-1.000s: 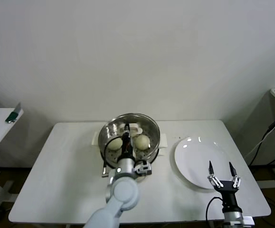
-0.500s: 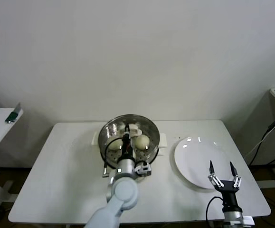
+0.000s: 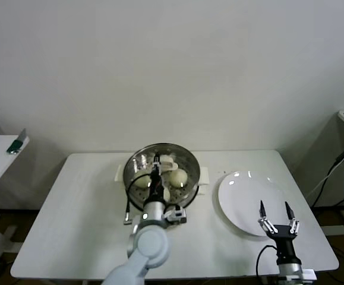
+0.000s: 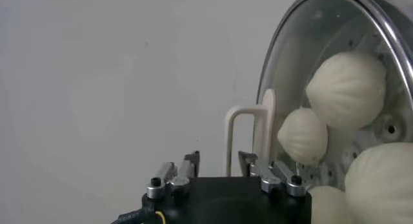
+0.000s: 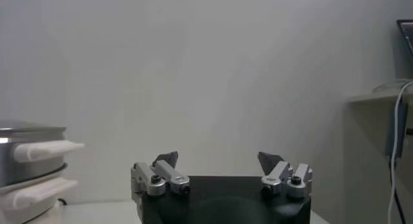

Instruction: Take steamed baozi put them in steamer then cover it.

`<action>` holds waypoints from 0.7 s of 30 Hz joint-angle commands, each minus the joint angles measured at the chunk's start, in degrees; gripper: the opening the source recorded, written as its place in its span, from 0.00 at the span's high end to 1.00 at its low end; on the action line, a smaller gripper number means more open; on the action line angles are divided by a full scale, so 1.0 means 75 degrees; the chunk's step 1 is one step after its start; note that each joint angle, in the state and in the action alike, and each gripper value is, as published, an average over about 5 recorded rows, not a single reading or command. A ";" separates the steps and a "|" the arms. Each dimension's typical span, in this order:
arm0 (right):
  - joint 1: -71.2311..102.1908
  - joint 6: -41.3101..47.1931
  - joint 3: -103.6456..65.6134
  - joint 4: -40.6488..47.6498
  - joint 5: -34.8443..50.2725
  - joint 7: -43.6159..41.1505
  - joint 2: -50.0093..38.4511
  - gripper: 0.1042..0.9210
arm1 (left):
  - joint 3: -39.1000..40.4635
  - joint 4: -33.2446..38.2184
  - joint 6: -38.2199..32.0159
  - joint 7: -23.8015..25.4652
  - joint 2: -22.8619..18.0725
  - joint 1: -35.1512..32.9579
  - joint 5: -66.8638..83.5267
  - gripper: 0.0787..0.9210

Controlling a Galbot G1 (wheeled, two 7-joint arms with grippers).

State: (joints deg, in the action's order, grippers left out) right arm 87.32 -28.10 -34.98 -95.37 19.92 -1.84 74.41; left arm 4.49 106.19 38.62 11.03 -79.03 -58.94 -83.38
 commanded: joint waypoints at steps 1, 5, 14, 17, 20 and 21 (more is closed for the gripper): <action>-0.0001 0.0193 0.0033 -0.0022 0.0027 -0.0109 -0.0032 0.12 | 0.0028 0.1351 -0.0040 -0.0055 0.0499 -0.0305 0.0965 0.49; 0.0010 0.0530 0.0085 -0.0094 0.0163 -0.0032 -0.0043 0.12 | -0.0131 0.1882 -0.0240 -0.0661 0.0803 -0.0708 0.1617 0.35; 0.0218 0.0790 0.0193 -0.0309 0.0091 0.0443 -0.0185 0.12 | -0.2618 0.2409 -0.2527 -0.2955 0.1443 -0.1932 0.6956 0.12; 0.0216 0.0715 0.0145 -0.0310 0.0050 0.0435 -0.0167 0.12 | -0.4037 0.2256 -0.3671 -0.3091 0.1430 -0.2456 0.9174 0.12; 0.0226 0.0598 0.0131 -0.0310 0.0047 0.0365 -0.0166 0.12 | -0.5240 0.1938 -0.4552 -0.2840 0.1557 -0.3061 1.1030 0.12; 0.0230 0.0561 0.0133 -0.0306 0.0044 0.0339 -0.0168 0.12 | -0.5572 0.1789 -0.4811 -0.2767 0.1640 -0.3281 1.1591 0.12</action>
State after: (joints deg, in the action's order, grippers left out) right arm 88.66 -23.91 -34.09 -97.20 20.80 -0.13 73.43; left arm -10.15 119.97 24.73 -3.07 -70.61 -70.67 -47.66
